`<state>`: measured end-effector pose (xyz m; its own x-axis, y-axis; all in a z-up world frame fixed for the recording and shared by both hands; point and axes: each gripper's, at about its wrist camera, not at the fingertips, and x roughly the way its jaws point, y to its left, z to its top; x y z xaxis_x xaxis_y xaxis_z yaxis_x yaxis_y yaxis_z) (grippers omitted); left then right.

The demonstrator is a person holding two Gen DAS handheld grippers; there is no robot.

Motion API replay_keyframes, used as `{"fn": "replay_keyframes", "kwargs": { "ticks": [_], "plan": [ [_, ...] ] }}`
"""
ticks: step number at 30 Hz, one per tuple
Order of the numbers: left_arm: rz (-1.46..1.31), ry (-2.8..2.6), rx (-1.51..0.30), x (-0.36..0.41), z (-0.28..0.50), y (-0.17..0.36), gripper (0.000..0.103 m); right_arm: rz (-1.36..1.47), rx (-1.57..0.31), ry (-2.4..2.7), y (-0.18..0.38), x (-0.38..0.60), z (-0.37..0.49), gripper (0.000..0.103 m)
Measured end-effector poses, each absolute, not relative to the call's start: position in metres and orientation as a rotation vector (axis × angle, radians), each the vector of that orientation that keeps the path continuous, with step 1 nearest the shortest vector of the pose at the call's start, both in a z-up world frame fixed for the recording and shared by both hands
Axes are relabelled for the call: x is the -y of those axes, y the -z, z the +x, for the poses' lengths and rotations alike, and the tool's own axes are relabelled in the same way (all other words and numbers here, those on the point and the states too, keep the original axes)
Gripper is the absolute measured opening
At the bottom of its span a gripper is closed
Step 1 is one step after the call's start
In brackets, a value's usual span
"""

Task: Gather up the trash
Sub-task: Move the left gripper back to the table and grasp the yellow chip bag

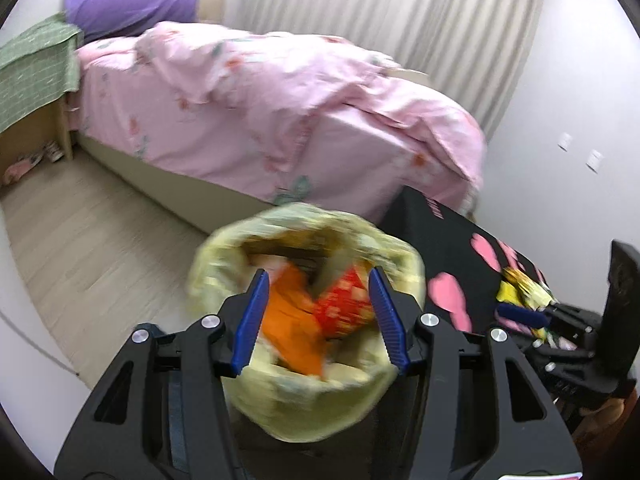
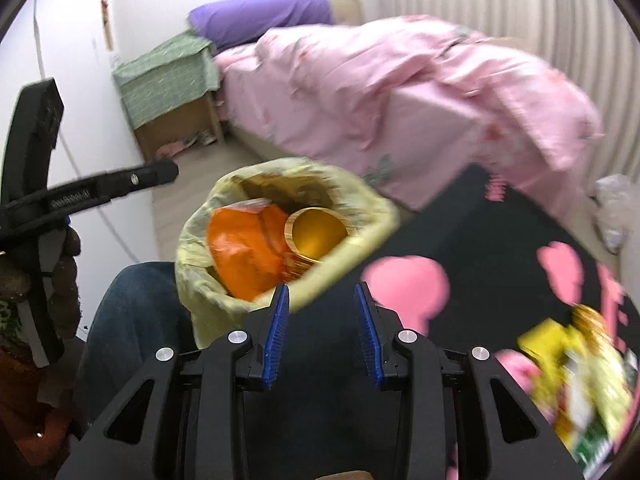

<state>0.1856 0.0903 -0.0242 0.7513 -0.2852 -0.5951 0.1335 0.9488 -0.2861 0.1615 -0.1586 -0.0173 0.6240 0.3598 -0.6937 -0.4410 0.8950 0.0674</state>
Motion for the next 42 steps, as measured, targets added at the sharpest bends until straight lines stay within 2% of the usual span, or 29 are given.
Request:
{"fn": "replay_keyframes", "kwargs": {
  "ticks": [4, 6, 7, 8, 14, 21, 25, 28, 33, 38, 40, 41, 42],
  "plan": [
    [-0.172, 0.334, -0.691, -0.046, 0.173, 0.025, 0.05, -0.075, -0.714, -0.335, 0.006, 0.209, 0.124, 0.033],
    [-0.149, 0.395, -0.699, -0.022, 0.168, 0.026, 0.05, -0.058, -0.696, -0.265, 0.003, 0.239, 0.101, 0.038],
    [-0.131, 0.443, -0.701, -0.005, 0.163, 0.026, 0.05, -0.053, -0.687, -0.237, 0.003, 0.25, 0.093, 0.045],
    [-0.119, 0.473, -0.701, 0.004, 0.159, 0.027, 0.05, -0.041, -0.668, -0.212, 0.002, 0.268, 0.077, 0.047],
    [-0.045, 0.685, -0.726, 0.076, 0.136, 0.029, 0.05, 0.052, -0.676, -0.153, 0.009, 0.333, 0.023, 0.052],
    [0.059, 0.877, -0.716, 0.145, 0.133, 0.029, 0.05, 0.023, -0.689, 0.056, 0.028, 0.381, -0.025, 0.052],
    [0.109, 0.953, -0.682, 0.188, 0.153, 0.022, 0.052, 0.092, -0.728, 0.096, 0.047, 0.404, -0.038, 0.052],
    [0.122, 0.963, -0.722, 0.228, 0.185, 0.022, 0.057, 0.094, -0.739, 0.162, 0.059, 0.408, -0.042, 0.052],
    [-0.063, 0.787, -0.91, 0.283, 0.257, 0.04, 0.064, 0.141, -0.74, 0.219, 0.072, 0.421, -0.045, 0.052],
    [-0.019, 0.626, -1.051, 0.319, 0.296, 0.071, 0.064, 0.157, -0.735, 0.246, 0.077, 0.428, -0.048, 0.052],
    [0.059, 0.602, -1.12, 0.326, 0.299, 0.086, 0.056, 0.165, -0.726, 0.253, 0.077, 0.431, -0.049, 0.052],
    [0.073, 0.61, -1.132, 0.324, 0.297, 0.09, 0.047, 0.17, -0.723, 0.253, 0.078, 0.432, -0.05, 0.052],
    [0.083, 0.622, -1.13, 0.321, 0.293, 0.093, 0.043, 0.176, -0.722, 0.251, 0.078, 0.434, -0.05, 0.052]
  ]
}}
